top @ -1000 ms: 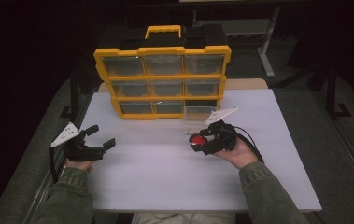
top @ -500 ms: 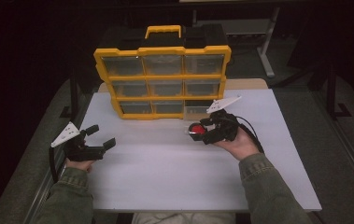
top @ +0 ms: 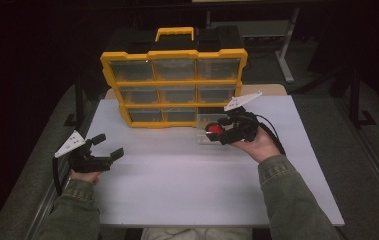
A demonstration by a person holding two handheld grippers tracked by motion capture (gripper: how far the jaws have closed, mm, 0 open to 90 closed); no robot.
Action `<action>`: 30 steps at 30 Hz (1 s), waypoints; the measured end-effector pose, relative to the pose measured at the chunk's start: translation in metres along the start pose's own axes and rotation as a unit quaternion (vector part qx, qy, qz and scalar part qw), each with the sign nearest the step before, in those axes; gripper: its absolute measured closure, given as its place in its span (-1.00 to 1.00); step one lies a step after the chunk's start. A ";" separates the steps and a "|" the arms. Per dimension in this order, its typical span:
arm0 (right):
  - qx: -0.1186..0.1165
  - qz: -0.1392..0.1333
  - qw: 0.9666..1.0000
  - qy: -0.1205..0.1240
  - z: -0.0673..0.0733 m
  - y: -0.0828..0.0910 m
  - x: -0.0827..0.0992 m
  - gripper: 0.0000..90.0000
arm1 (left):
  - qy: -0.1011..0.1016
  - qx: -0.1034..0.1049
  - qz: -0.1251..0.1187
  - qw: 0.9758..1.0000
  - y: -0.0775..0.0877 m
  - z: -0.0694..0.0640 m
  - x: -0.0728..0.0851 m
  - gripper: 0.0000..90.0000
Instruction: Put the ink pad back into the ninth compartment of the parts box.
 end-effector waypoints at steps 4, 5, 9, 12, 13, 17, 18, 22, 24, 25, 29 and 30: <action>0.004 0.002 1.000 -0.004 -0.005 -0.001 -0.003 -0.37 | 0.001 -0.001 -0.002 1.000 0.000 0.000 -0.001 -1.00; 0.005 0.001 1.000 -0.004 -0.007 -0.001 -0.004 -0.37 | 0.001 0.000 -0.003 1.000 0.000 0.000 -0.001 -1.00; 0.013 0.005 1.000 -0.008 -0.012 -0.001 -0.006 -0.37 | 0.003 -0.001 -0.005 1.000 0.001 0.001 -0.001 -1.00; 0.018 0.010 1.000 -0.010 -0.016 -0.002 -0.009 -0.37 | 0.003 -0.001 -0.005 1.000 0.001 0.001 -0.001 -1.00; 0.020 0.013 1.000 -0.009 -0.016 -0.002 -0.010 -0.37 | 0.004 -0.001 -0.005 1.000 0.001 0.001 -0.001 -1.00; 0.024 0.022 0.999 -0.007 -0.018 -0.006 -0.013 -0.37 | 0.004 -0.001 -0.005 1.000 0.001 0.001 -0.001 -1.00; 0.027 0.026 0.999 -0.003 -0.018 -0.007 -0.014 -0.37 | 0.004 -0.001 -0.005 1.000 0.001 0.001 -0.001 -1.00; 0.033 0.036 0.999 -0.004 -0.022 -0.011 -0.016 -0.37 | 0.005 -0.002 -0.005 1.000 0.002 0.001 -0.001 -1.00; 0.035 0.036 0.999 -0.004 -0.024 -0.013 -0.018 -0.37 | 0.005 -0.001 -0.006 1.000 0.002 0.002 -0.001 -1.00; 0.036 0.038 0.999 -0.004 -0.025 -0.014 -0.019 -0.37 | 0.005 -0.001 -0.007 1.000 0.002 0.001 -0.001 -1.00; 0.040 0.045 0.998 -0.001 -0.026 -0.019 -0.020 -0.37 | 0.006 0.000 -0.008 1.000 0.002 0.002 -0.002 -1.00; 0.040 0.046 0.998 0.000 -0.027 -0.020 -0.021 -0.37 | 0.006 0.000 -0.008 1.000 0.002 0.002 -0.002 -1.00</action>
Point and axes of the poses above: each handheld gripper's, and its own axes: y roughly backward along the jaws, x roughly out of its underside, z roughly to its left, the point moved 9 cm from there along -y, roughly forward along the jaws, and after that the axes turned 9 degrees about -y, right-handed, at the moved point
